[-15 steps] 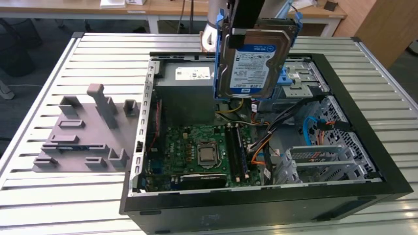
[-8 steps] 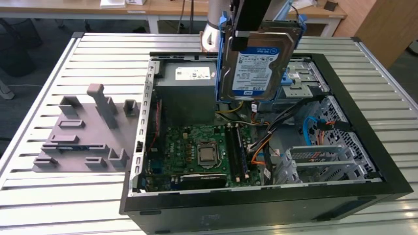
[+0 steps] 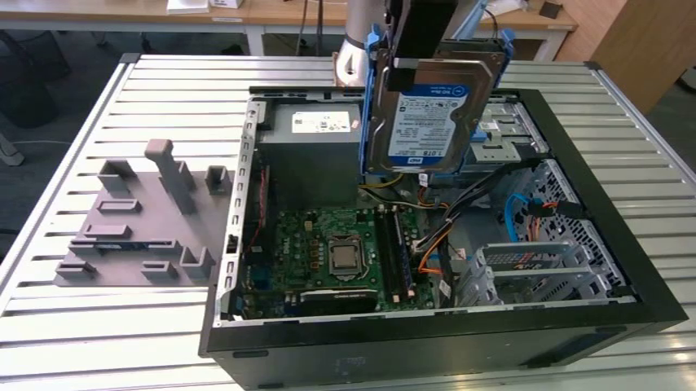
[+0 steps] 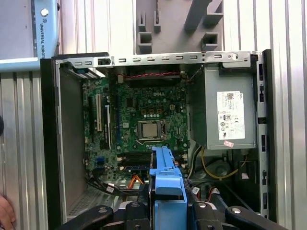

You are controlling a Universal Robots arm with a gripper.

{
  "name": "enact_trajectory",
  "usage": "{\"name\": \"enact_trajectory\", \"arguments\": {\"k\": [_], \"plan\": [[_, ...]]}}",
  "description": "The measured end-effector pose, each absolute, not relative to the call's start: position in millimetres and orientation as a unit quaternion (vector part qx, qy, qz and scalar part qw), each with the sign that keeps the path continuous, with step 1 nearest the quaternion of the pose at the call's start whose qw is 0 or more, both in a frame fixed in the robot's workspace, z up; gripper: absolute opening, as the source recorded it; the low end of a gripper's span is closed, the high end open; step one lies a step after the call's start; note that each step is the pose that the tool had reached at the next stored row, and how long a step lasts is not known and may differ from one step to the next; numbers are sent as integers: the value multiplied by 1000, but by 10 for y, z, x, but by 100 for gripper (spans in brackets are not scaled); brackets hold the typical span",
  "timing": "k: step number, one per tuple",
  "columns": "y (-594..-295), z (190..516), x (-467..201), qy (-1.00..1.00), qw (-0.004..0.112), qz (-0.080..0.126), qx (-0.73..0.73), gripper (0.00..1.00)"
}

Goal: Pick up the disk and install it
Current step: 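Insert the disk into the insertion slot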

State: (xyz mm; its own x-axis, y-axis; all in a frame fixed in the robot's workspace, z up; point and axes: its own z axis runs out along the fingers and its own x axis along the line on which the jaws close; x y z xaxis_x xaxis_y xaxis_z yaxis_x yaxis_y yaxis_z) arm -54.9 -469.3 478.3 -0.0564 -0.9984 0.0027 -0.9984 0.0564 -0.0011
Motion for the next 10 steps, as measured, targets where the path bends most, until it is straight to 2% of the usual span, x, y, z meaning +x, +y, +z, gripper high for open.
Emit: {"name": "enact_trajectory", "arguments": {"k": [10], "plan": [[-4737, 4783, -469, -727, 1, 1, 687, 36]]}}
